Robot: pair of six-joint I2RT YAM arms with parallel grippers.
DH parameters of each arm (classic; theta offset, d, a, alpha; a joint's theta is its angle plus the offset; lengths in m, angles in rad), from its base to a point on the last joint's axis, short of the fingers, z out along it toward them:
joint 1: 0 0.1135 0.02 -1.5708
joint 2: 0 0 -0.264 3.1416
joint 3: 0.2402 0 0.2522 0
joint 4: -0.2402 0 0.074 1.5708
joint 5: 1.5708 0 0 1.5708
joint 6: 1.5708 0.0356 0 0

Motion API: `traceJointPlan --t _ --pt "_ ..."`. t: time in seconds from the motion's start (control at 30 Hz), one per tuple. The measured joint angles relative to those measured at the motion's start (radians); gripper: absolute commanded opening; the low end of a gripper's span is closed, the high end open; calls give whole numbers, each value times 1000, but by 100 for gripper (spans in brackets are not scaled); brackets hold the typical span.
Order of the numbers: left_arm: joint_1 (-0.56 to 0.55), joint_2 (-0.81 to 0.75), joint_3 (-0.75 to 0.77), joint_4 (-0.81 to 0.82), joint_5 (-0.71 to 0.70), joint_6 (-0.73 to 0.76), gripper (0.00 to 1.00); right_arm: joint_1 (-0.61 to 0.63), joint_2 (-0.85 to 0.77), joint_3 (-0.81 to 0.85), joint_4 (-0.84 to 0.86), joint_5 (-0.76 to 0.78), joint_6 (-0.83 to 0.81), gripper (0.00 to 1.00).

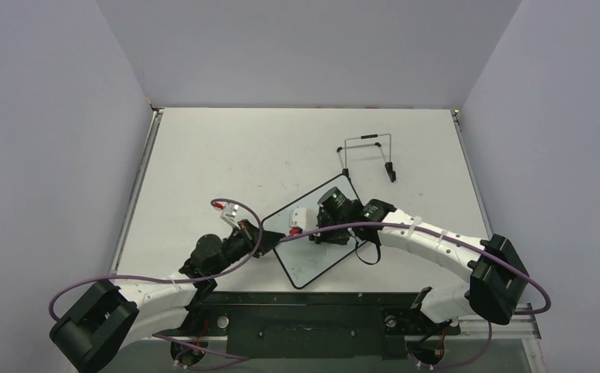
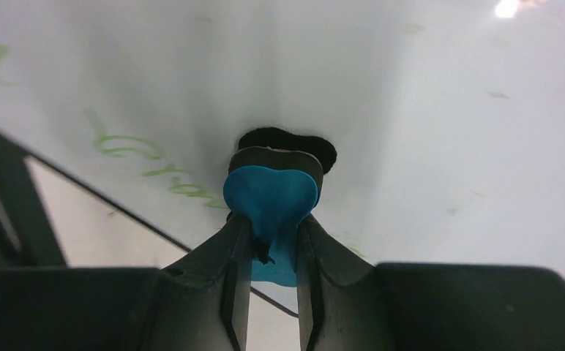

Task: Erase the whiteboard
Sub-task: Erase the whiteboard at the center of the board.

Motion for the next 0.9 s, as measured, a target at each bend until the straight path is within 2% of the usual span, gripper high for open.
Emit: traceJointPlan --t 0.17,0.43,0.53,0.7,0.8,0.9 --pt "0 -1 0 0 1 0 0 42 0 0 -66 -76 -48 0" --pt "0 -4 0 0 0 1 0 -90 0 -3 44 95 48 0" --pt "0 -4 0 -1 1 1 0 -100 0 -5 27 61 21 0" --pt "0 -9 0 -1 0 1 0 -23 -4 -16 -53 -33 -72 0" --pt "0 -19 0 -8 -2 8 0 -16 -4 -18 -55 -26 -70 0" --pt "0 -25 0 -9 -12 17 0 -67 -5 -19 -19 19 -27 0"
